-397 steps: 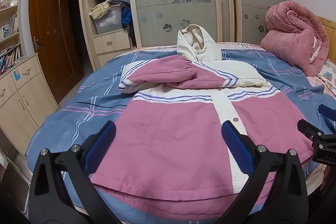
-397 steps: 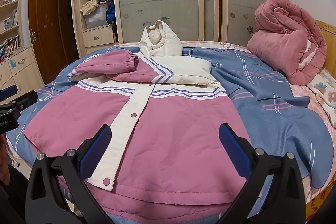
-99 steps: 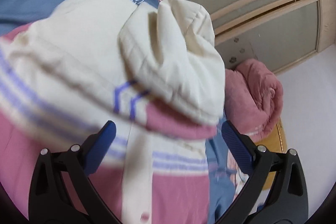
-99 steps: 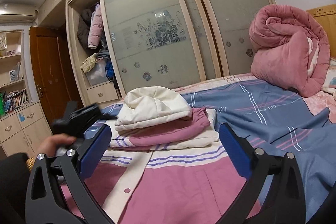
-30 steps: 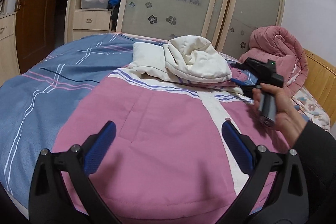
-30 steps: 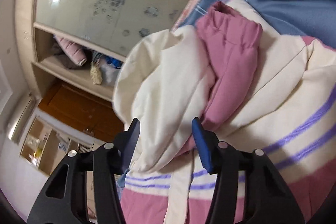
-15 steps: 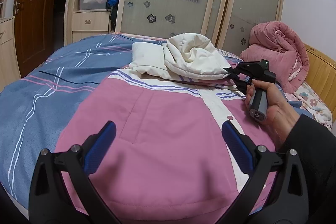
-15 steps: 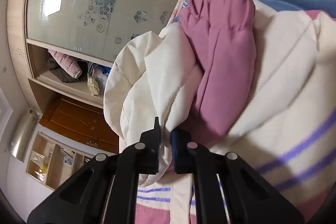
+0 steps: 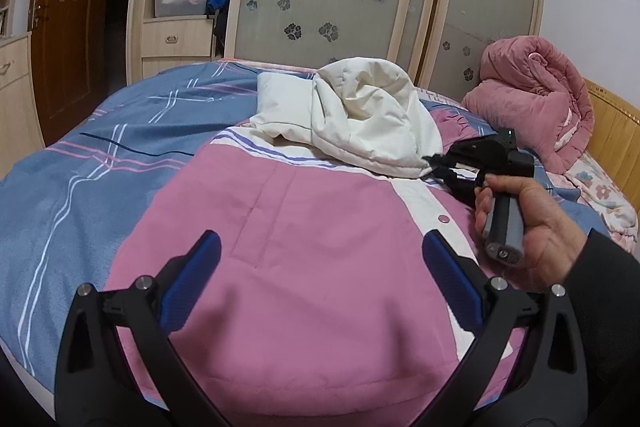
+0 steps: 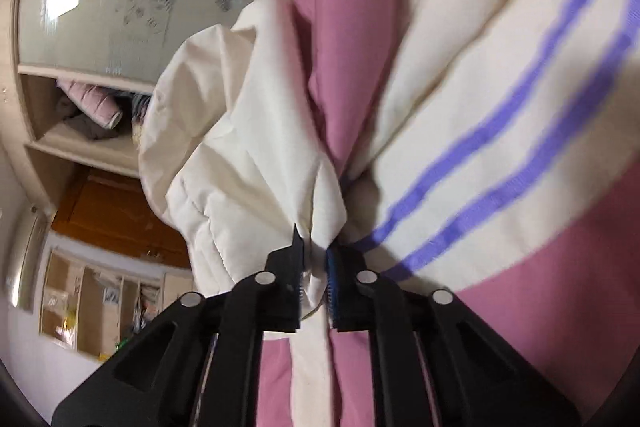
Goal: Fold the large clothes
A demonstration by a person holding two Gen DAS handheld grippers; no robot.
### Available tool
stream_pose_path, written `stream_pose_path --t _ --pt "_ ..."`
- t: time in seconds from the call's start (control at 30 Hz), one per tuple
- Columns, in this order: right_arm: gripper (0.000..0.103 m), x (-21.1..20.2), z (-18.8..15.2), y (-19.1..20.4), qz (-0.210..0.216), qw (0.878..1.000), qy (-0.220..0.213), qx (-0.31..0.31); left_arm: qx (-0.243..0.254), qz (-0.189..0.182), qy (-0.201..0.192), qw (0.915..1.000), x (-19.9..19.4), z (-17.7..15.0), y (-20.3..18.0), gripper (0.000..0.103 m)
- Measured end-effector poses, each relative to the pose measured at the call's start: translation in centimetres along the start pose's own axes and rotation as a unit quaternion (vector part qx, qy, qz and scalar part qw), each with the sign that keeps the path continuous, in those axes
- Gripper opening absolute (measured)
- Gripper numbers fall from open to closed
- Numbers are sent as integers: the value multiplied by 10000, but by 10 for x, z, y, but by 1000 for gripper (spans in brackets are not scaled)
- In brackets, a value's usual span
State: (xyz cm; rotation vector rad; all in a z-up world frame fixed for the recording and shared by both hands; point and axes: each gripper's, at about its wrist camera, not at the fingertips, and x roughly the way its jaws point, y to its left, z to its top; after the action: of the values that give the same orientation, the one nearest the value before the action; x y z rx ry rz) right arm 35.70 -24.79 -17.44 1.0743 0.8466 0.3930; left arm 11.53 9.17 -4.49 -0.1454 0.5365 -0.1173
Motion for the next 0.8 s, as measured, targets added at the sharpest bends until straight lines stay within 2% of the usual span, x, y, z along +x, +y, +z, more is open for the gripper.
stream_pose_path --t 0.03,0.07,0.1,0.13,0.17,0.2,0.3,0.33,0.43,0.47,0.53,0.63,0.7,0.8 --pt "25 -2 0 2 58 9999 0 -88 20 25 -5 10000 -1 0 0 101" --pt "45 -7 0 5 105 9997 -37 -225 14 33 7 10000 -1 0 1 101" --pt "60 -14 -2 9 114 9992 -115 -355 -26 13 40 10000 0 0 3 101" --pt "65 -24 -4 14 36 9984 -232 -507 -131 -39 91 9999 0 0 7 101" --pt "77 -34 -9 18 -119 9973 -310 -660 -256 -80 118 9996 1 0 11 101" --pt "84 -42 -12 26 -291 9953 -383 -841 -371 -106 127 9992 0 0 15 101" --pt "90 -82 -26 61 -811 9807 -590 -1678 -575 -105 92 9982 -2 0 23 101" --pt "90 -92 -32 67 -858 9758 -637 -1906 -583 -51 87 9982 -3 -1 24 101" --pt "100 -133 -65 99 -1326 9443 -986 -2846 -472 344 213 9981 -2 -3 23 101" --pt "101 -152 -82 108 -1515 9272 -1152 -3226 -445 441 249 9977 -2 -3 23 101" --pt "101 -178 -105 115 -1705 9053 -1375 -3639 -408 560 191 9974 -6 -4 25 101" --pt "102 -203 -126 116 -2010 8834 -1592 -3921 -349 834 82 9959 -13 -4 27 101" --pt "102 -218 -144 112 -2313 8713 -1646 -4003 -333 810 70 9961 -17 -5 28 101" --pt "102 -236 -162 94 -2628 8611 -1681 -4015 -313 710 73 9970 -21 -5 29 101"
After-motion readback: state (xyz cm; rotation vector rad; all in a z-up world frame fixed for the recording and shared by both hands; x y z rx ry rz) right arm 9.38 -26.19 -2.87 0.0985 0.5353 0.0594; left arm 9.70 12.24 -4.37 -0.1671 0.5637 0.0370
